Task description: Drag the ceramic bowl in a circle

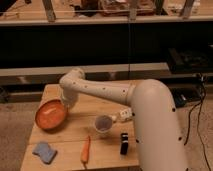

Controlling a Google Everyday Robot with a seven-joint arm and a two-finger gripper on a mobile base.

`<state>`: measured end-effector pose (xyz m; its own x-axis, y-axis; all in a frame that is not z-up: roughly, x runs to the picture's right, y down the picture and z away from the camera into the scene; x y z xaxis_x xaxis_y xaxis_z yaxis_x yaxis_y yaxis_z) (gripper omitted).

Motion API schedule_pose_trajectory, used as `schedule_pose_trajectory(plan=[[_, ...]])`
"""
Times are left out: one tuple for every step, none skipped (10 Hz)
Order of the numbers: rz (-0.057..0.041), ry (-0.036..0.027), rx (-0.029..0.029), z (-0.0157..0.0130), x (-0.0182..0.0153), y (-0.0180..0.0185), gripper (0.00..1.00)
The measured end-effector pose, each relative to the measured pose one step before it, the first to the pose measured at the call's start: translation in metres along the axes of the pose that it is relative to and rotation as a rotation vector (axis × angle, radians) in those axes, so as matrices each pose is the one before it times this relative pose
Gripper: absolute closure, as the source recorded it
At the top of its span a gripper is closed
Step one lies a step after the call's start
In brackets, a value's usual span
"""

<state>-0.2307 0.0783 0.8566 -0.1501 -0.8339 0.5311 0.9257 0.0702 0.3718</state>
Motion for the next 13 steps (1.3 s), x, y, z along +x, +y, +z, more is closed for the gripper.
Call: schedule_pose_trajectory(plan=[[0.02335, 0.02565, 0.01850, -0.00859, 0.02004, -0.00138, 0.90], [0.01607, 0.01621, 0.00620, -0.00645, 0.01126, 0.00060, 0.90], [0.01899, 0.01529, -0.00394, -0.00611, 0.01061, 0.00406, 0.90], [0.02906, 0.00785, -0.01627, -0.00296, 0.00811, 0.00639, 0.90], [0.02233, -0.00347, -0.01697, 0.00219, 0.00163, 0.00864, 0.90], [0.01451, -0.00060, -0.01931, 0.00255, 0.00110, 0.00959, 0.90], [0.01440, -0.00246, -0.01710, 0.00277, -0.00052, 0.00954, 0.90], [0.01800, 0.00148, -0.01537, -0.00201, -0.00039, 0.01009, 0.90], [0.01172, 0.00573, -0.01388, -0.00426, 0.00067, 0.01103, 0.90], [0.00912, 0.00486, -0.00804, -0.00358, -0.00053, 0.00690, 0.90], [0.00561, 0.00879, -0.01064, -0.00522, -0.00191, 0.00341, 0.90], [0.00552, 0.00052, -0.00582, -0.00111, -0.00314, 0.00215, 0.90], [0.00724, 0.00291, -0.00690, 0.00002, -0.00072, 0.00590, 0.89]])
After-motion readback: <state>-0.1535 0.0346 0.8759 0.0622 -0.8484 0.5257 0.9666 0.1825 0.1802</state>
